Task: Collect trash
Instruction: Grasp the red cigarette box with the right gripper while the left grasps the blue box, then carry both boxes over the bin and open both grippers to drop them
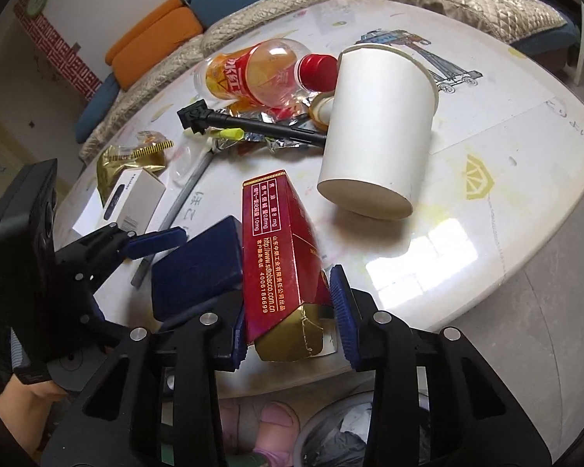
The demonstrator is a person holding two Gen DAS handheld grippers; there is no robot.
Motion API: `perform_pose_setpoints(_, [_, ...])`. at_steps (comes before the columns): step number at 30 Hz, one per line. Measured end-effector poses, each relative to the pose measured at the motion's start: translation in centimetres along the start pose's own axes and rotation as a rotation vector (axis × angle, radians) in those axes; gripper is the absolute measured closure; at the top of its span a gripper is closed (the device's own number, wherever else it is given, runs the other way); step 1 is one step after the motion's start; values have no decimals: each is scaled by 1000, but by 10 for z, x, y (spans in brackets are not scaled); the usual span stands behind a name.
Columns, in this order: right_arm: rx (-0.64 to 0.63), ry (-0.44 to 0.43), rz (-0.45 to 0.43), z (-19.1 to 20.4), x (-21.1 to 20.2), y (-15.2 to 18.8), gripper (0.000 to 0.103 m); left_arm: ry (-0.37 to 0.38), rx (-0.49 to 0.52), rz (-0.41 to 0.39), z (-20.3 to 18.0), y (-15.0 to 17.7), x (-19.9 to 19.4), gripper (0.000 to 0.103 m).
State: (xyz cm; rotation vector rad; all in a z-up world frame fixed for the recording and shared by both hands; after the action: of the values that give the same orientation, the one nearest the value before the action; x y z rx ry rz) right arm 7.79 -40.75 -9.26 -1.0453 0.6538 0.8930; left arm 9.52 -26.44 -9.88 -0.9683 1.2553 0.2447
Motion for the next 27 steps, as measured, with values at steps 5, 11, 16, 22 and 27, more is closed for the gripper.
perform_pose_setpoints(5, [13,-33,-20,-2,-7,0,66,6,-30,3,7,-2,-4,50])
perform_pose_setpoints(11, [9,-73,-55,1,-23,2,67,-32,-58,-47,6,1,-21,51])
perform_pose_setpoints(16, [14,-90,-76,-1,-44,8,66,-59,-57,-86,3,-3,-42,51])
perform_pose_setpoints(22, [7,-67,-90,-12,-74,25,67,-67,-29,-145,-17,-11,-68,51])
perform_pose_setpoints(27, [-2,-45,-95,-26,-102,49,67,-35,-9,-176,-49,-9,-86,51])
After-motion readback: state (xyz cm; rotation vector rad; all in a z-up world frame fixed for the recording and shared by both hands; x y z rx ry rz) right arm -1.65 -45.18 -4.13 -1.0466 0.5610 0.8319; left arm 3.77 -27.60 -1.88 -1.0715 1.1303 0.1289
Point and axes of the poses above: each gripper's, at about its wrist camera, not at the fingertips, and x roughly the way its jaws point, z to its left, y to its underside, the point moved 1 cm from there along x, roughly the way its jaws point
